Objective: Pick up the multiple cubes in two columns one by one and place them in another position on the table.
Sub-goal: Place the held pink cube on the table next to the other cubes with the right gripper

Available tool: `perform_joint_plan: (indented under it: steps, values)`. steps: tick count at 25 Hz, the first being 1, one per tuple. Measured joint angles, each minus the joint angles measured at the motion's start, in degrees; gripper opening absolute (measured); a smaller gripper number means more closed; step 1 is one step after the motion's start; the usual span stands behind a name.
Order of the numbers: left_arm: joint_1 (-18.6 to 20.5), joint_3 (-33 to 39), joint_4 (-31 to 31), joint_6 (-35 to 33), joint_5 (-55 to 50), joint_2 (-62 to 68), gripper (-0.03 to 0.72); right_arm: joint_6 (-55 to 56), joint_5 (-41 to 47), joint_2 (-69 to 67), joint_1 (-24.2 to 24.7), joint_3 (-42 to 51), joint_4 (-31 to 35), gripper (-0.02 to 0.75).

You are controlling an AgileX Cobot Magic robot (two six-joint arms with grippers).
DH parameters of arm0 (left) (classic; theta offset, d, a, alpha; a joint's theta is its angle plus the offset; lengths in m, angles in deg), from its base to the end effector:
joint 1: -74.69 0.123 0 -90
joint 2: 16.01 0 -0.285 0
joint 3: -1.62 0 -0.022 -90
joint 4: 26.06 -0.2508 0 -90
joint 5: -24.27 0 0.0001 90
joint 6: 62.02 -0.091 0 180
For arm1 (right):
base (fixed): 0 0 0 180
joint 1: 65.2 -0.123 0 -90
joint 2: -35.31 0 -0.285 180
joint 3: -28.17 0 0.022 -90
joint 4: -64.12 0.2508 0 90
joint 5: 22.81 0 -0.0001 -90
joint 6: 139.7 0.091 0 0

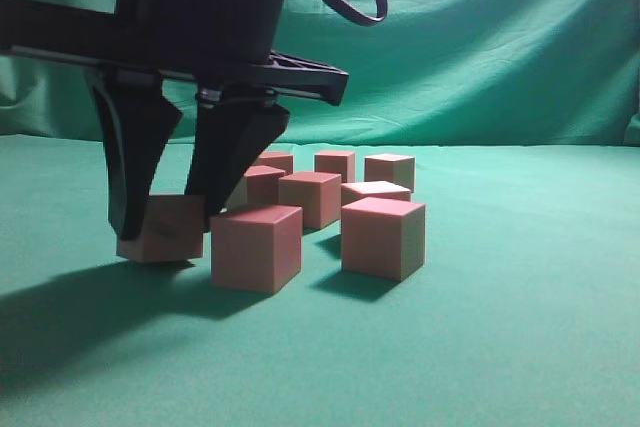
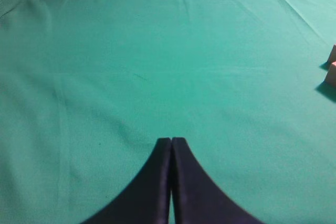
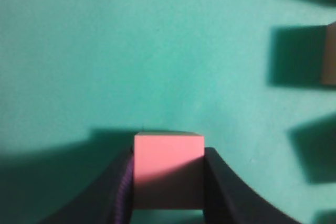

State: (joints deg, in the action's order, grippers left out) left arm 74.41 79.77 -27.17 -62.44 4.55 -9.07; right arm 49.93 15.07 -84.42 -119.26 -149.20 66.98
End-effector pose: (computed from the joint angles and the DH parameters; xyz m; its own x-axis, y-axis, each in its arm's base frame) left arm 0.0530 0.0003 0.1775 -0.2555 0.0268 -0.9664 0.0051 0.9996 0.0264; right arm 0.2300 0.3220 0.1692 -0.7084 -0.6263 -0.3254 -0.6841 0.7228 0.0980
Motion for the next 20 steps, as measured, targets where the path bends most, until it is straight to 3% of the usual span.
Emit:
perform_joint_plan:
  steps: [5,12,20]
  values:
    - [0.0,0.0,0.0,0.0,0.0,0.0,0.000,0.0,-0.4,0.0,0.0,0.0,0.0,0.269]
    - [0.0,0.0,0.0,0.0,0.0,0.0,0.000,0.0,-0.5,0.0,0.0,0.0,0.0,0.534]
    - [0.0,0.0,0.0,0.0,0.0,0.0,0.000,0.0,-1.7,6.2,0.0,0.0,-1.0,0.548]
